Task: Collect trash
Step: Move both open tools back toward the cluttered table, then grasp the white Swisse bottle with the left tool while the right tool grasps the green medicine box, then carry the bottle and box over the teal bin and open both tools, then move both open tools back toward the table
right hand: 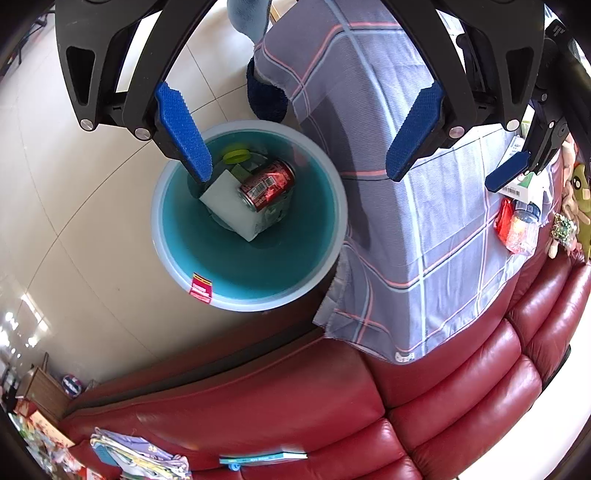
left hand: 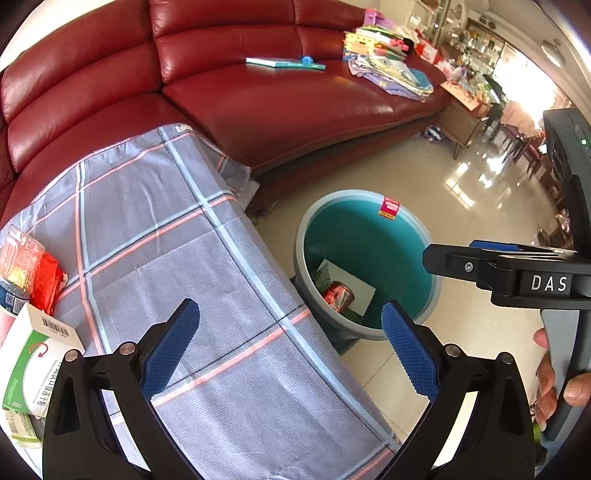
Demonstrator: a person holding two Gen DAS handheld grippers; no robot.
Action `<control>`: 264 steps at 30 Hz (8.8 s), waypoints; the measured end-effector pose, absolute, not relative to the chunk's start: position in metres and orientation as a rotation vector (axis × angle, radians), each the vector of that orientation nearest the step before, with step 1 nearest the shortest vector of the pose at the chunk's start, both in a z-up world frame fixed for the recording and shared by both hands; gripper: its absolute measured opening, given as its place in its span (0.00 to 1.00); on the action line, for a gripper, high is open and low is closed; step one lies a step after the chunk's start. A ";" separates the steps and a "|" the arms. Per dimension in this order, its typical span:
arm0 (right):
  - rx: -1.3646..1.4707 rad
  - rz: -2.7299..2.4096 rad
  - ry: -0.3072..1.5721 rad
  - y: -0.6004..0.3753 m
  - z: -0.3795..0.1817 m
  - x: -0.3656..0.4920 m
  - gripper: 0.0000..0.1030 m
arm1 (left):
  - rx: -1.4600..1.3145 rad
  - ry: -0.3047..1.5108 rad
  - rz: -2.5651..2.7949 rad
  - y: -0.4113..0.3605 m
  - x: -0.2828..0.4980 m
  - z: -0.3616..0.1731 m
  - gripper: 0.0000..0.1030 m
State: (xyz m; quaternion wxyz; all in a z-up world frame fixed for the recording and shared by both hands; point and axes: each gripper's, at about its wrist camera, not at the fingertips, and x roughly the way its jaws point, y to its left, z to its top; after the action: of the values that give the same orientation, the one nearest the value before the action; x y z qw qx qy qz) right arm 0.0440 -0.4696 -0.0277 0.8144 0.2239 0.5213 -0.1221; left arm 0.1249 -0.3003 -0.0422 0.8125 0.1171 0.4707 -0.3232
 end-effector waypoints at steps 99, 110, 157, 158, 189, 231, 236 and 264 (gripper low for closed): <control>0.079 0.103 1.230 -0.162 -0.045 0.180 0.47 | 0.007 1.079 -0.264 0.040 0.154 -0.076 0.54; 0.007 0.166 1.316 -0.158 -0.079 0.214 0.32 | -0.046 1.115 -0.247 0.054 0.113 -0.062 0.54; -0.134 0.315 1.370 -0.095 -0.083 0.076 0.68 | -0.091 1.117 -0.230 0.064 0.080 -0.088 0.62; -0.115 0.309 1.371 -0.101 -0.082 0.078 0.68 | -0.086 1.122 -0.229 0.063 0.082 -0.090 0.62; 0.418 -0.001 1.055 -0.400 -0.005 0.071 0.68 | 0.183 1.017 -0.531 -0.153 0.116 -0.026 0.54; 0.596 -0.267 1.129 -0.582 -0.074 0.061 0.85 | 0.398 1.071 -0.886 -0.425 0.143 -0.071 0.54; 0.600 -0.293 1.138 -0.586 -0.075 0.056 0.87 | 0.405 1.081 -0.873 -0.433 0.144 -0.080 0.56; 0.491 -0.329 1.148 -0.533 -0.042 0.041 0.93 | 0.333 1.022 -0.793 -0.371 0.130 -0.046 0.96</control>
State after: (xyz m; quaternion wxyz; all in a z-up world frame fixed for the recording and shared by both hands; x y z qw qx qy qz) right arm 0.0414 -0.5334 -0.0424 0.7987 0.2287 0.5351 -0.1533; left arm 0.1303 -0.3713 -0.0463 0.7851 0.1544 0.4741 -0.3675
